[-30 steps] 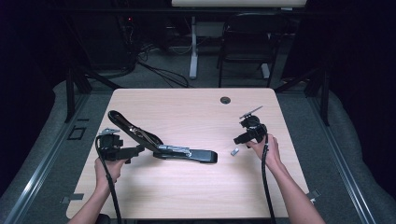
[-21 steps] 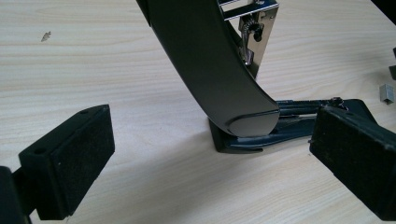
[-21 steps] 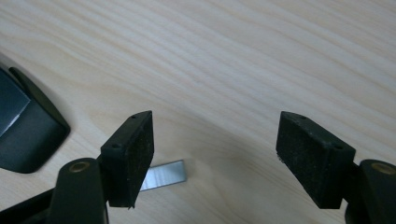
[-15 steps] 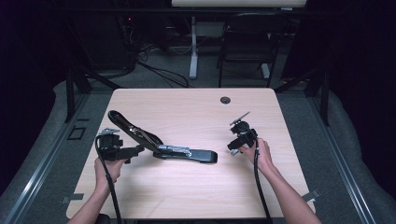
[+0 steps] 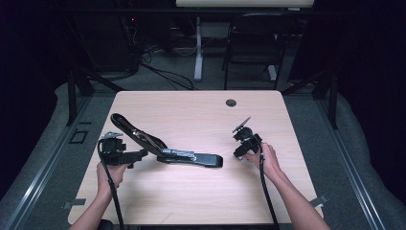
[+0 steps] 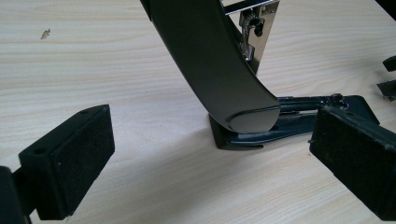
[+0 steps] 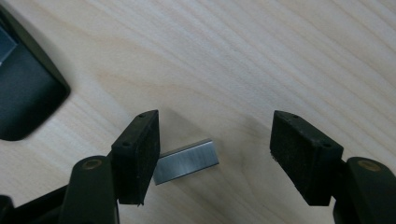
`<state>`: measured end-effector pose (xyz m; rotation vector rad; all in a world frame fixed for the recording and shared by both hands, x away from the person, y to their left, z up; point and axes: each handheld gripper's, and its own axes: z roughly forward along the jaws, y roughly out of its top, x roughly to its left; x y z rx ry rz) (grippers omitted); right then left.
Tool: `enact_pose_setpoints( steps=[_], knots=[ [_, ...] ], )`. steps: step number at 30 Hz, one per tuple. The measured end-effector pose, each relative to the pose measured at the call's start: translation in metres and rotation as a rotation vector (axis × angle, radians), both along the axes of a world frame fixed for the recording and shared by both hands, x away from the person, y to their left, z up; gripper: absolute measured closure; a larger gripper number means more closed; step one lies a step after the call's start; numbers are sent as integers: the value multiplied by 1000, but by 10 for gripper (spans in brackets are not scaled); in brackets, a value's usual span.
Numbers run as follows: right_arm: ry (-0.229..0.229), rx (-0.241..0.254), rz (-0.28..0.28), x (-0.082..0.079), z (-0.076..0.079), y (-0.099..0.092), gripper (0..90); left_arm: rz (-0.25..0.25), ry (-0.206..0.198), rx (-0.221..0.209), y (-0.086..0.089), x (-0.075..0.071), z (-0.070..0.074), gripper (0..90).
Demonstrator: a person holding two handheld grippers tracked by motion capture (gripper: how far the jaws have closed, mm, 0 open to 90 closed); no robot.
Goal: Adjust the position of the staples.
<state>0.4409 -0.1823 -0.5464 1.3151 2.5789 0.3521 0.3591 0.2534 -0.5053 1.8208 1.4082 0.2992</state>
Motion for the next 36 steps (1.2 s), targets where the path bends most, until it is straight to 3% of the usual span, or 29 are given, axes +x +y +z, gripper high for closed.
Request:
enact_pose_setpoints(
  steps=[15, 16, 21, 22, 23, 25, 27, 30, 32, 33, 34, 36],
  knots=[
    [31, -3, -30, -1, 1, -10, 392, -4, 4, 4, 0, 0, 0, 2],
    [54, -28, -18, 0, 4, -11, 402, -4, 4, 6, 0, 0, 0, 1],
    [67, -36, -34, 2, 5, -19, 458, -7, 3, 10, 0, 0, 0, 2],
    [64, -12, -43, 2, 6, -21, 469, -6, 2, 10, 0, 0, 0, 2],
    [41, 44, -69, 2, 5, -22, 496, -6, 3, 9, -1, 0, 0, 2],
    [56, 57, -57, 4, 10, -25, 534, -6, 3, 10, -1, 0, 0, 2],
    [47, 104, -74, 4, 10, -24, 582, -7, 4, 10, -1, 0, 0, 2],
    [72, 102, -63, 7, 9, -23, 642, -9, 4, 10, -1, 0, 0, 2],
    [46, 149, -103, 6, 3, -19, 655, -9, 4, 10, -1, 0, 0, 2],
    [85, 100, -66, 8, 5, -20, 664, -9, 5, 11, -1, 0, 0, 2],
    [67, 116, -84, 7, 2, -19, 674, -8, 5, 10, -1, 0, 0, 2],
    [79, 96, -71, 8, 1, -19, 700, -9, 4, 10, -1, 0, 0, 2]
  ],
)
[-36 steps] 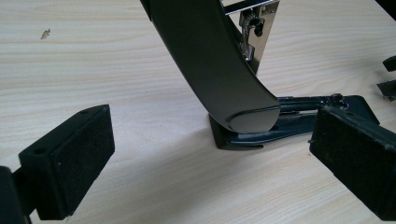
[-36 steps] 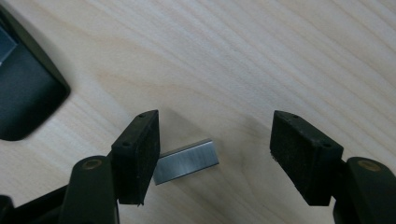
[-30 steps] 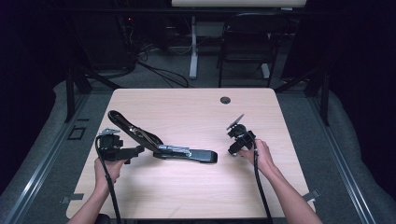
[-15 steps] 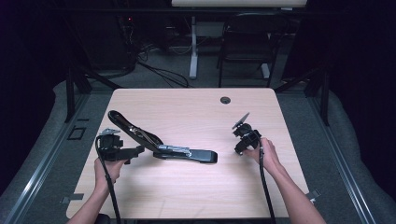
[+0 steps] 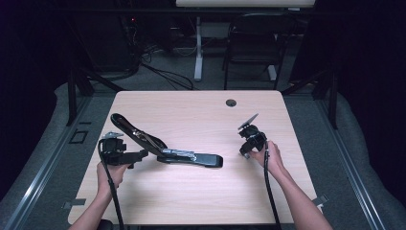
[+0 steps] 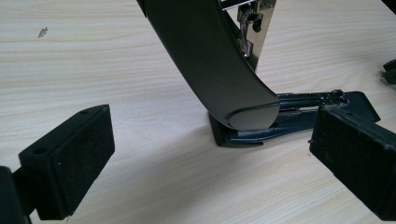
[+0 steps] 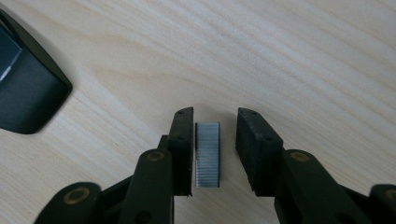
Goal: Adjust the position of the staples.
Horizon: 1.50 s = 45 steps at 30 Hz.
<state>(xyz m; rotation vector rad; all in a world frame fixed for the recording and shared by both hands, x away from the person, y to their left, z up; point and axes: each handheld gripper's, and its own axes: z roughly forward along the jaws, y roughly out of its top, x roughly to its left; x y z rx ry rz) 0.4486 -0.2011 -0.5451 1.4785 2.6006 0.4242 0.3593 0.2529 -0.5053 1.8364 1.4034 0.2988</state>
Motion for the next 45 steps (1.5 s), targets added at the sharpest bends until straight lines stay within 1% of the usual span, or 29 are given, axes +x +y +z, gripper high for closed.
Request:
enact_pose_setpoints(
  steps=[1, 3, 4, 5, 7, 8, 9, 10, 11, 13, 15, 16, 17, 19, 20, 22, 23, 25, 26, 27, 32, 33, 34, 38, 39, 41, 42, 43, 45],
  knots=[
    [-10, 11, -11, -1, -2, 0, 718, 0, 0, 0, 0, 0, 0, 2],
    [5, -4, 5, 0, -1, -1, 766, 0, 1, -1, 0, 0, 0, 2],
    [-5, 7, -1, 0, -1, -1, 778, 0, 1, -1, 0, 0, 0, 2],
    [2, -9, 12, 1, 1, -2, 779, -1, 2, -1, 0, 0, 0, 2],
    [6, -15, 21, 0, 1, -2, 781, -3, 3, -1, 0, 0, 0, 2],
    [-16, 13, -4, -1, -1, 0, 782, -5, 1, -2, 0, 0, 0, 2],
    [23, -40, 50, 1, 5, -2, 783, -6, 1, -2, 0, 0, 0, 2],
    [-6, -12, 23, -1, 3, 0, 783, -6, -1, -1, -1, -1, 0, 2],
    [-19, -3, 14, -2, 3, 1, 784, -4, -2, -3, -1, -1, 0, 2],
    [-27, 7, 19, -3, 5, 1, 784, -4, -2, -3, -1, -1, 0, 2],
    [-27, -5, 36, -4, 9, 2, 784, -8, 3, -3, 0, 0, 0, 2],
    [-32, 1, 33, -5, 10, 3, 784, -9, 3, -3, 0, 0, 0, 2],
    [-25, -9, 48, -5, 12, 2, 784, -11, 2, -4, 0, 0, 0, 2],
    [-37, -5, 48, -7, 14, 3, 784, -9, -1, -5, 0, 0, 0, 2],
    [-31, -11, 58, -7, 16, 3, 784, -9, -2, -6, 0, 0, 0, 2],
    [-40, 1, 53, -9, 18, 4, 784, -9, -3, -8, 0, 0, 0, 2],
    [-35, -7, 63, -10, 20, 4, 784, -8, -4, -8, 0, 0, 0, 2],
    [-51, 11, 66, -13, 22, 6, 784, -11, -4, -6, 0, 0, 0, 2],
    [-45, 5, 77, -14, 25, 6, 784, -11, -4, -5, 0, 0, 0, 2],
    [-58, 15, 69, -16, 25, 6, 784, -11, -2, -5, 0, 0, 0, 2],
    [-61, 17, 91, -22, 31, 6, 784, -11, -2, -4, 0, 0, 0, 2],
    [-62, 31, 89, -24, 31, 6, 784, -12, -4, -4, 0, 0, -1, 2],
    [-55, 20, 104, -25, 32, 6, 785, -11, -4, -5, 0, 0, -1, 2],
    [-56, 17, 114, -28, 33, 5, 785, -15, -1, -3, 0, 0, -1, 2],
    [-55, 20, 109, -29, 32, 5, 785, -12, -7, -11, 0, 0, -1, 2],
    [-56, 29, 121, -30, 32, 5, 784, -14, -10, -18, 1, 0, 0, 1],
    [-50, 18, 129, -30, 33, 5, 784, -10, -15, -22, 0, 0, 0, 2],
    [-57, 36, 119, -32, 32, 6, 785, -12, -14, -23, 0, 0, 0, 2],
    [-52, 39, 161, -32, 33, 7, 785, -15, -13, -21, 0, 1, -1, 2]
  ],
)
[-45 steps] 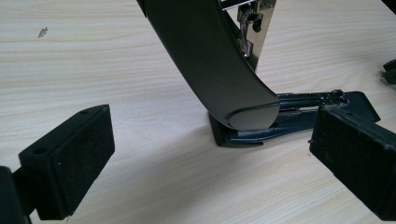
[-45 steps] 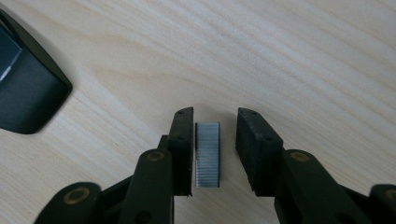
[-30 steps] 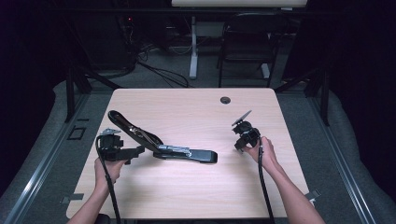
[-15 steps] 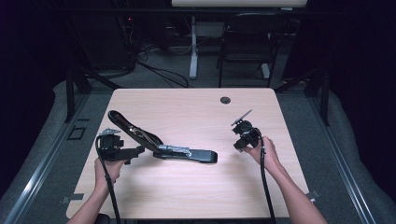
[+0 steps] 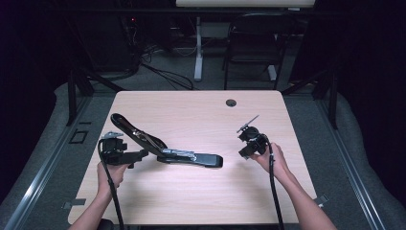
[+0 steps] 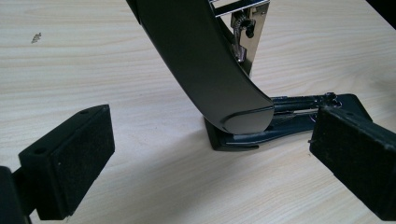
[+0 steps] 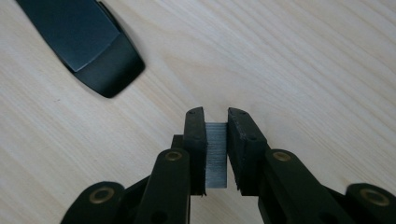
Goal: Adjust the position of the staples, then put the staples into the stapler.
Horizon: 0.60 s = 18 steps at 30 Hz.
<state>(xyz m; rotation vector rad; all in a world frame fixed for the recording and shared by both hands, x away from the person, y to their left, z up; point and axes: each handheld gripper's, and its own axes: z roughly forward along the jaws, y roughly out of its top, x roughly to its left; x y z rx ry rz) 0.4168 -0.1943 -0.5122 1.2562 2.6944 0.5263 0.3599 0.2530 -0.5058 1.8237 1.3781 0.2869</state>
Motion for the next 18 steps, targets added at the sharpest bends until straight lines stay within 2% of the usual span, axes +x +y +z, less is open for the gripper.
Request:
enact_pose_setpoints(
  steps=[3, 4, 5, 8, 12, 13, 14, 15, 18],
  knots=[
    [-3, 21, 13, -2, 0, 3, 785, 0, -3, -1, 0, 0, 0, 1],
    [-6, 14, 19, -2, 1, 4, 785, 0, -5, -2, 0, 0, 0, 1],
    [-10, 40, 13, -3, -1, 5, 785, -1, -5, -2, 0, 0, 1, 2],
    [-7, 19, 31, -2, 1, 6, 785, 1, -6, -4, 1, -1, 1, 1],
    [-18, 19, 36, -3, 2, 7, 785, 3, -9, -7, 1, -1, 1, 2],
    [-16, 26, 41, -3, 2, 7, 785, 4, -10, -7, 1, -1, 2, 2],
    [-43, 67, 6, -6, -2, 9, 785, 5, -12, -9, 1, -1, 2, 2],
    [-28, 34, 34, -4, 2, 8, 785, 9, -16, -10, 1, -1, 2, 2],
    [-30, 36, 44, -4, 3, 9, 785, 29, -35, -26, 3, -1, 3, 2]
  ],
)
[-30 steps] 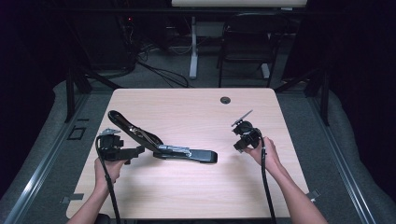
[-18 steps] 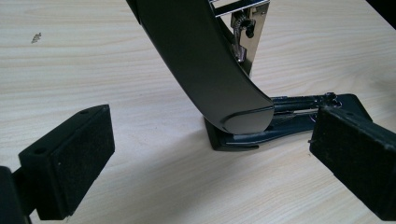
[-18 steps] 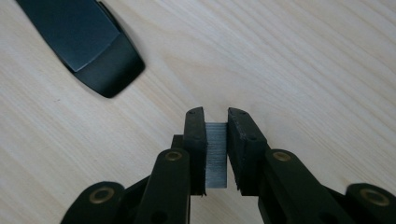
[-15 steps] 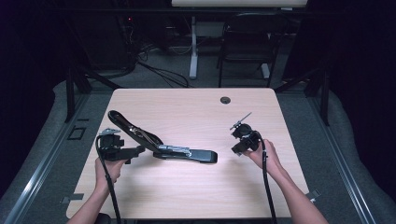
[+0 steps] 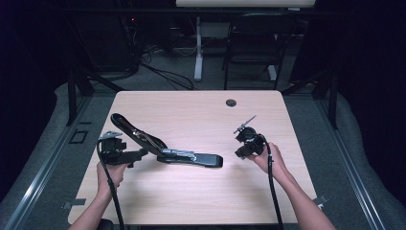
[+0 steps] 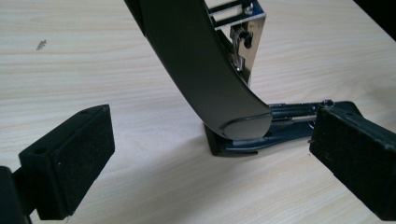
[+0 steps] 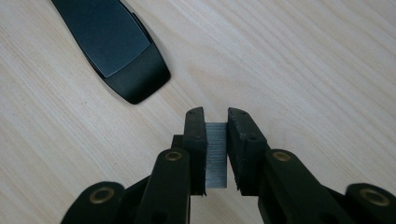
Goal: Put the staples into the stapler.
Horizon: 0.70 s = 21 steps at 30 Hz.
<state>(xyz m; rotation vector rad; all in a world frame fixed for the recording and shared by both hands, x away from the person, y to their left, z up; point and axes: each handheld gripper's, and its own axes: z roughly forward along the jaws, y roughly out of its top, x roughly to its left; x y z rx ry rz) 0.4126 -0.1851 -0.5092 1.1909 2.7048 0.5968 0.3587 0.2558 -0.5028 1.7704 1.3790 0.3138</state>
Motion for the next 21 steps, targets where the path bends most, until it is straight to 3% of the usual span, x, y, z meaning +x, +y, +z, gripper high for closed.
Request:
enact_pose_setpoints(
  steps=[3, 8, 16, 21],
  knots=[
    [-2, -6, 13, 0, 2, 2, 785, 28, -18, -27, 2, 0, 2, 4],
    [-18, 4, 27, 0, 3, 7, 785, 69, -88, -53, 6, -1, 10, 65],
    [-14, 21, 61, 1, 5, 14, 786, 119, -146, -79, 8, 4, 12, 221],
    [-21, 16, 65, 1, 5, 18, 786, 162, -215, -104, 11, 2, 17, 308]
  ],
)
